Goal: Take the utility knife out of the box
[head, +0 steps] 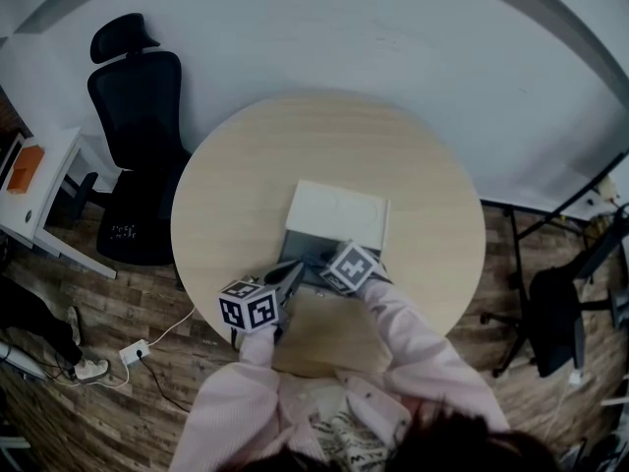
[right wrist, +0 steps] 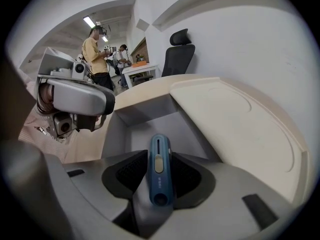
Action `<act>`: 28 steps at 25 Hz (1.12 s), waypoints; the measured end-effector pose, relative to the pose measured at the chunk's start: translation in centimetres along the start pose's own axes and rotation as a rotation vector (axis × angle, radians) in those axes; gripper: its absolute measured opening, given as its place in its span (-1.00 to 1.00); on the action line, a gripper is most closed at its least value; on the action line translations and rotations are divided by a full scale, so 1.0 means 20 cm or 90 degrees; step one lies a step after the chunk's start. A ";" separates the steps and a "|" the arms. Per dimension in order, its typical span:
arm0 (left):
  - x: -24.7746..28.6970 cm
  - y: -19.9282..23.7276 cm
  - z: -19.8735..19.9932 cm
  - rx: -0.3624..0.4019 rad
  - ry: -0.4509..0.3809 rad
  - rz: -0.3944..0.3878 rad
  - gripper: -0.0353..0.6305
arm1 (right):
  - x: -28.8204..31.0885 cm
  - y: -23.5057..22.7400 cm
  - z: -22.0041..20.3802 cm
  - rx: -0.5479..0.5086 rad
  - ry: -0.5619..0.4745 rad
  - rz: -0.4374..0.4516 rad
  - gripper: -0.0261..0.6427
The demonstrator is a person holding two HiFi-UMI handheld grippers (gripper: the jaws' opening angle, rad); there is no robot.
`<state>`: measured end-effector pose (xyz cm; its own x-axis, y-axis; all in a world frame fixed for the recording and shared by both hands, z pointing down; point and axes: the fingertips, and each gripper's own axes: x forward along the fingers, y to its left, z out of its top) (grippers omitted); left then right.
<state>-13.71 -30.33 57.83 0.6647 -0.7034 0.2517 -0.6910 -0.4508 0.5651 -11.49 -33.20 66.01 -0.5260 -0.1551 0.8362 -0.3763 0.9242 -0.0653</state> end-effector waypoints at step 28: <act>0.01 0.02 0.01 -0.010 -0.005 0.007 -0.89 | 0.02 0.04 -0.03 -0.059 0.062 -0.009 -0.50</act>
<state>-13.95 -30.85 57.99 0.6553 -0.7122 0.2517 -0.6931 -0.4345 0.5752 -11.53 -32.40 66.72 -0.4433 -0.1377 0.8857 -0.3080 0.9514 -0.0062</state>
